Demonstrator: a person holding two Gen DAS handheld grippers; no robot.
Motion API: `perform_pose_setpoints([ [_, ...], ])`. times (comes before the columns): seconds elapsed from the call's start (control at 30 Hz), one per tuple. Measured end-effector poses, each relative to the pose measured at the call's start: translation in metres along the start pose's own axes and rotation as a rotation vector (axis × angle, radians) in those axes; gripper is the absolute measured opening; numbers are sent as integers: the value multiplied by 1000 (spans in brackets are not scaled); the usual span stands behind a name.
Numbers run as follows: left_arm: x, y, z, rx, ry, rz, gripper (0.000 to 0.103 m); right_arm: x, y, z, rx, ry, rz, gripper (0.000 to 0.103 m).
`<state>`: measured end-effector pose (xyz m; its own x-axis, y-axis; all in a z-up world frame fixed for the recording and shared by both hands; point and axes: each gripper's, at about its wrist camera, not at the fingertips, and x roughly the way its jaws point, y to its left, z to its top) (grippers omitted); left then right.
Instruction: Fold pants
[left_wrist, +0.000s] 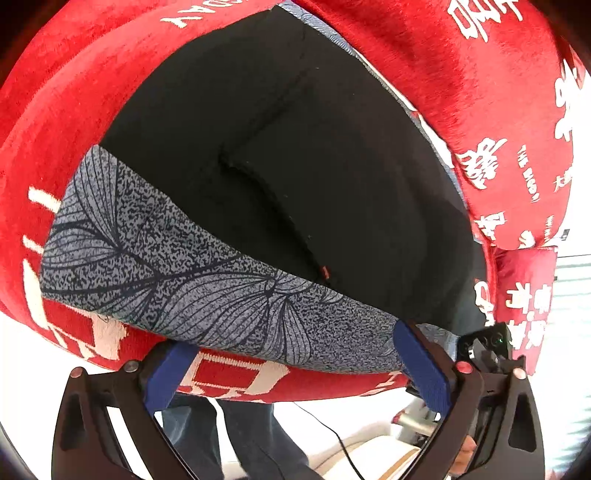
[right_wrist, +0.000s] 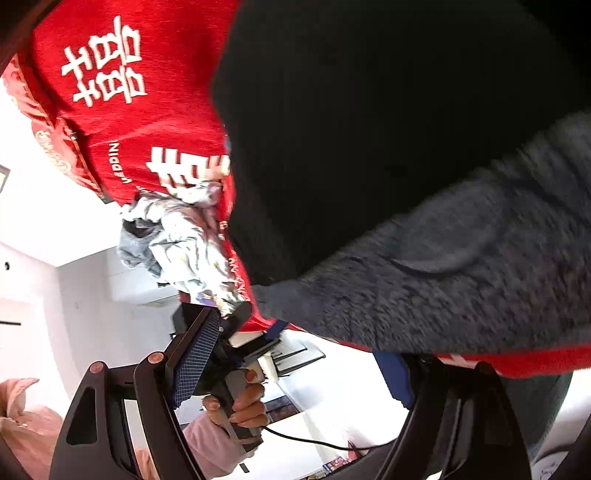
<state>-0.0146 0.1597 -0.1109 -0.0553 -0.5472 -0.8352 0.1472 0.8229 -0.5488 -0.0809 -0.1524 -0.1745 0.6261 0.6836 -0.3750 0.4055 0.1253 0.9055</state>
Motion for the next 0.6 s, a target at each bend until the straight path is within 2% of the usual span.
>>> perform_pose_setpoints([
  [0.07, 4, -6, 1, -1, 7, 32, 97, -12, -8, -1, 27, -40, 1, 84],
  [0.13, 2, -9, 2, 6, 8, 71, 89, -24, -14, 1, 78, -86, 26, 83],
  [0.17, 3, -10, 2, 15, 10, 101, 80, -24, -14, 2, 95, -98, 37, 82],
  [0.2, -1, -8, -1, 24, 8, 120, 68, -27, -16, 5, 121, -113, 55, 76],
  [0.23, -2, -7, -1, 32, 6, 143, 61, -30, -16, 7, 139, -129, 59, 59],
  [0.27, -7, -2, -2, 34, 6, 154, 47, -32, -17, 9, 151, -148, 44, 45],
  [0.3, -11, 3, -2, 24, 11, 140, 36, -35, -18, 9, 159, -161, 18, 19],
  [0.33, -13, 9, 1, 0, 18, 116, 33, -36, -16, 9, 157, -163, -4, 11],
  [0.4, -17, 12, 6, -30, 21, 89, 25, -38, -5, 10, 122, -153, -41, 11],
  [0.5, -33, -2, 16, -41, -18, 60, 25, -45, 21, 17, 53, -115, -48, 11],
  [0.6, -60, -34, 38, -29, -96, 37, 25, -57, 52, 38, 10, -80, -46, 11],
])
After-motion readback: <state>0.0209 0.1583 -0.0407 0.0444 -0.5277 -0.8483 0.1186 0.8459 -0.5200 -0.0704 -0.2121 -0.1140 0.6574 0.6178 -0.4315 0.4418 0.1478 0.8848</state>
